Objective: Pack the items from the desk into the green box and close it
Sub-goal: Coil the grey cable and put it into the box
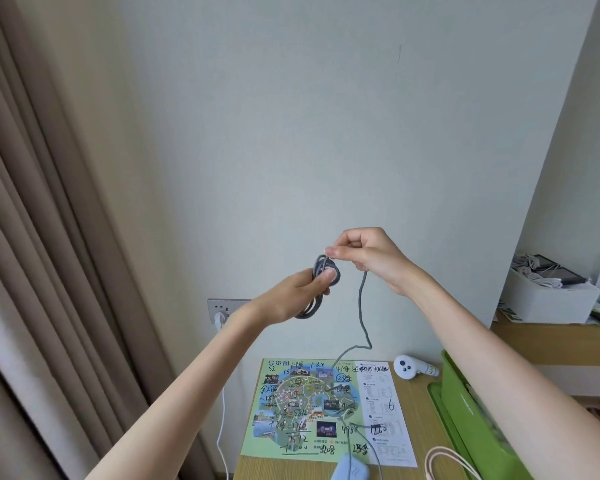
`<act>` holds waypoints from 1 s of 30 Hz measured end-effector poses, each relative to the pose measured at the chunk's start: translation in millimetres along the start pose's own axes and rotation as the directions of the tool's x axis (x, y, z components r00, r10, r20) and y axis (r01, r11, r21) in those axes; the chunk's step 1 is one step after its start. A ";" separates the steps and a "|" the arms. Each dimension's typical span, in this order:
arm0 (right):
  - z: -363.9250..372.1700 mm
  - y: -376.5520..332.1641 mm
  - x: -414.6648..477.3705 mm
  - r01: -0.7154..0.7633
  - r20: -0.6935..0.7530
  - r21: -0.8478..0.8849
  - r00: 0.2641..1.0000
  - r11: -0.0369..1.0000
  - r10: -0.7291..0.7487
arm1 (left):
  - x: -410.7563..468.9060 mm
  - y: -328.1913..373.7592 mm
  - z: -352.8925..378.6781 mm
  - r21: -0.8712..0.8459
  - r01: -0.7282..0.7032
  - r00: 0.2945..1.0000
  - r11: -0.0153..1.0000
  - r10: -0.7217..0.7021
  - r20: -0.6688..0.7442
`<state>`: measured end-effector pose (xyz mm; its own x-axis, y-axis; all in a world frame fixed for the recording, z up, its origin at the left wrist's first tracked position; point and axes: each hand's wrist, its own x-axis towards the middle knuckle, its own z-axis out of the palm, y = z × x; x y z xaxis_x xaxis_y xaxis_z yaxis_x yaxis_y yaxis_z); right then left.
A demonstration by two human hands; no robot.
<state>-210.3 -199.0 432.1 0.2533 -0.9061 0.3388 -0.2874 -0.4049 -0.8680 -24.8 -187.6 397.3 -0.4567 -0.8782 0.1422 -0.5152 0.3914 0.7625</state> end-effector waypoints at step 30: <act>41.6 23.8 -10.8 -0.230 0.314 0.151 0.933 0.961 0.174 | 4.7 19.6 -3.3 -0.419 -0.019 0.964 0.908 -0.094 -0.247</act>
<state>-181.5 -193.7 392.7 0.4765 -0.8777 0.0508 -0.1952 -0.1619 -0.9673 -34.7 -184.9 415.0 -0.2124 -0.9517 0.2215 -0.1554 0.2567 0.9539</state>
